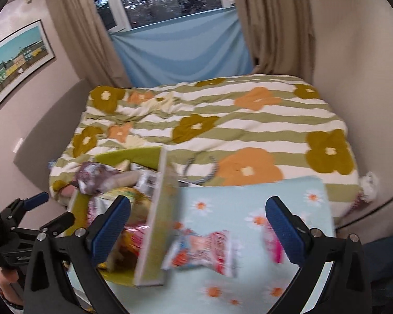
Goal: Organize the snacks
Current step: 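Move both tools back from the box to the last snacks on the table, then grasp the red-and-white shrimp flakes bag with the left tool while the right tool grasps the pink strawberry bag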
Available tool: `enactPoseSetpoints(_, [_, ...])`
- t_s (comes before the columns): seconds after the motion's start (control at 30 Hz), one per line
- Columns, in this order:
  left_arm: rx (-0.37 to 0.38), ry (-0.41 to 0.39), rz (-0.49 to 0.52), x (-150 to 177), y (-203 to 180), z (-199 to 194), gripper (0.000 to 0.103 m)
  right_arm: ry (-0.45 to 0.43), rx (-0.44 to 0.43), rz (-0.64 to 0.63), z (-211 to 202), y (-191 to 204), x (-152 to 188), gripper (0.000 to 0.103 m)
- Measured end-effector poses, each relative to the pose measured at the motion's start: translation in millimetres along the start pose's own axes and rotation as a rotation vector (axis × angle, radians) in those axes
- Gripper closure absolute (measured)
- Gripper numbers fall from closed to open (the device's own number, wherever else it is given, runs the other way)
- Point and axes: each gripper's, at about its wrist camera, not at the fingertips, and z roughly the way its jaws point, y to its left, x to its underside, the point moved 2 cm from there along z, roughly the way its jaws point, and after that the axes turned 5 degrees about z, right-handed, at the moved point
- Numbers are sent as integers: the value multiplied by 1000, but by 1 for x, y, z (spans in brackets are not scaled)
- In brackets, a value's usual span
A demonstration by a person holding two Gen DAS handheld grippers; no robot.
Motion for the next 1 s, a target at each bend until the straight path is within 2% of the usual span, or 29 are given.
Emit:
enactPoseSetpoints(0.13, [1, 27, 13, -4, -54, 12, 0, 20, 12, -11, -3, -39, 6, 0])
enactPoseSetpoints(0.37, [-40, 104, 48, 0, -152, 52, 0, 96, -41, 9, 11, -115, 15, 0])
enactPoseSetpoints(0.5, [-55, 157, 50, 10, -184, 80, 0, 147, -59, 1, 30, -143, 22, 0])
enactPoseSetpoints(0.6, [-117, 196, 93, 19, -208, 107, 0, 187, -80, 14, 46, -159, 28, 0])
enactPoseSetpoints(0.83, [-246, 254, 158, 38, -221, 151, 0, 273, -134, 34, 85, -170, 42, 0])
enactPoseSetpoints(1.0, [-279, 287, 167, 42, -213, 178, 0, 320, -165, 39, 115, -161, 53, 0])
